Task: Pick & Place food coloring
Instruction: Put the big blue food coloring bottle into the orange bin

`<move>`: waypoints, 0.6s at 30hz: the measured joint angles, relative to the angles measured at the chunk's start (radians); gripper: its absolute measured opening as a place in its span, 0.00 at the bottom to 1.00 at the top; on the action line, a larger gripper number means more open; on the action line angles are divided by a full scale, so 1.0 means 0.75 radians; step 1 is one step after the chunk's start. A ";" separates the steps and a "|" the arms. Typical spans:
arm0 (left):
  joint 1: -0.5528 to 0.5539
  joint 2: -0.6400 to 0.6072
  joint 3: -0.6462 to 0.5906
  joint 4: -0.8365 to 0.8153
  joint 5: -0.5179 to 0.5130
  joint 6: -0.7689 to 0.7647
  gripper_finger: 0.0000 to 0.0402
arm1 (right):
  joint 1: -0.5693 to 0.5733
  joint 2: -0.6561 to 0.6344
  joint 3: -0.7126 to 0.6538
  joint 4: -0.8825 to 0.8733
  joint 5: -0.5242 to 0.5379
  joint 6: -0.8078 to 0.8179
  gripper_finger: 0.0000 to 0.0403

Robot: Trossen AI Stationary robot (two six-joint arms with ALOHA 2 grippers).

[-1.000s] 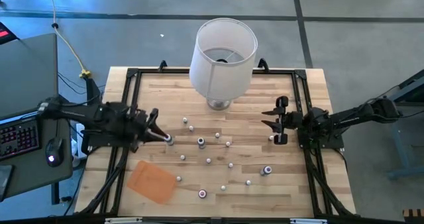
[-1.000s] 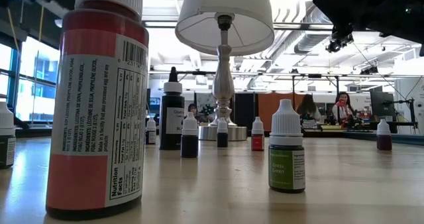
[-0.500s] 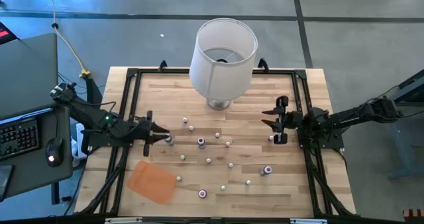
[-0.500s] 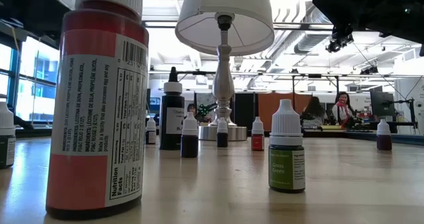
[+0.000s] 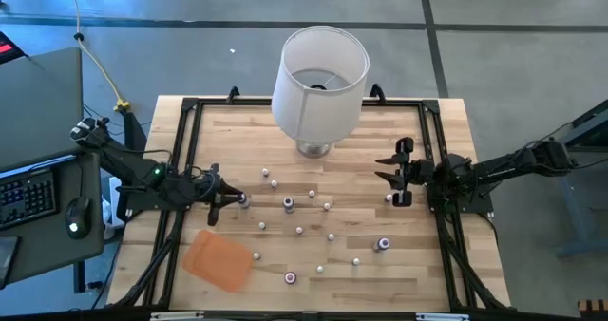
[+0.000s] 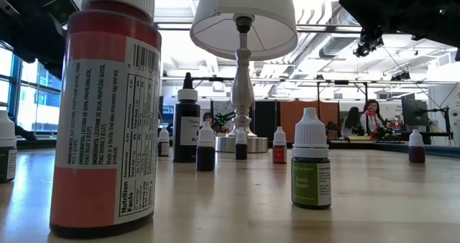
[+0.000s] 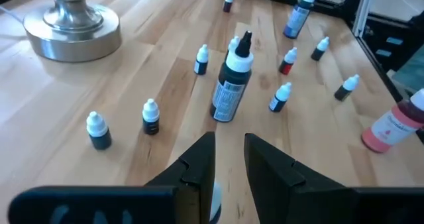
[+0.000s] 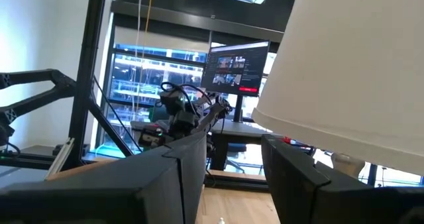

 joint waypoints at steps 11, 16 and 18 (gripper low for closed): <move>0.000 0.001 -0.003 0.087 -0.001 0.026 0.20 | 0.000 0.000 0.000 0.000 0.001 -0.062 0.34; 0.000 -0.003 -0.002 0.125 0.005 0.026 0.20 | 0.000 0.000 0.000 0.000 0.001 -0.071 0.34; 0.001 -0.002 -0.002 0.090 0.004 0.026 0.21 | 0.000 0.000 0.000 0.000 0.001 -0.072 0.34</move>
